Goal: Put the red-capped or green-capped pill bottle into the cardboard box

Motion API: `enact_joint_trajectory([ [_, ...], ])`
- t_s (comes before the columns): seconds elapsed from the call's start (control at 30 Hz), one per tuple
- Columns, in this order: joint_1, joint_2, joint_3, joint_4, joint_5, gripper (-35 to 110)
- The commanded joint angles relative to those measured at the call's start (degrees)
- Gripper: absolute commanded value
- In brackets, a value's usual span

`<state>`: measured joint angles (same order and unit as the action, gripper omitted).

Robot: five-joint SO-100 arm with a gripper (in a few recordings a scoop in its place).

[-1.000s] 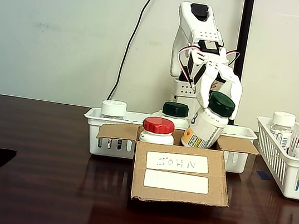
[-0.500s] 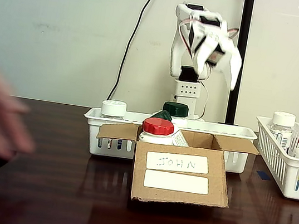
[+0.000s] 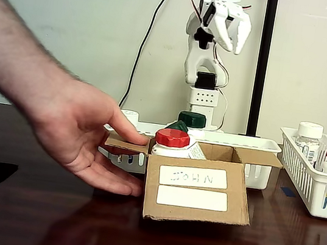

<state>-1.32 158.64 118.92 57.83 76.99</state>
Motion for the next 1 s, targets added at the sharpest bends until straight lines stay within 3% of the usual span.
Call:
enact_joint_trajectory([
  [0.0, 1.1, 9.8, 2.2, 5.7, 2.4, 2],
  [0.23, 0.0, 25.5, 10.2, 13.6, 5.2, 2],
  [0.53, -0.4, 38.0, 21.7, 16.7, 6.6, 2],
  [0.77, -1.7, 38.2, 28.3, 15.1, 5.6, 2],
  [0.97, -2.5, 38.2, 40.0, 5.2, 6.0, 2],
])
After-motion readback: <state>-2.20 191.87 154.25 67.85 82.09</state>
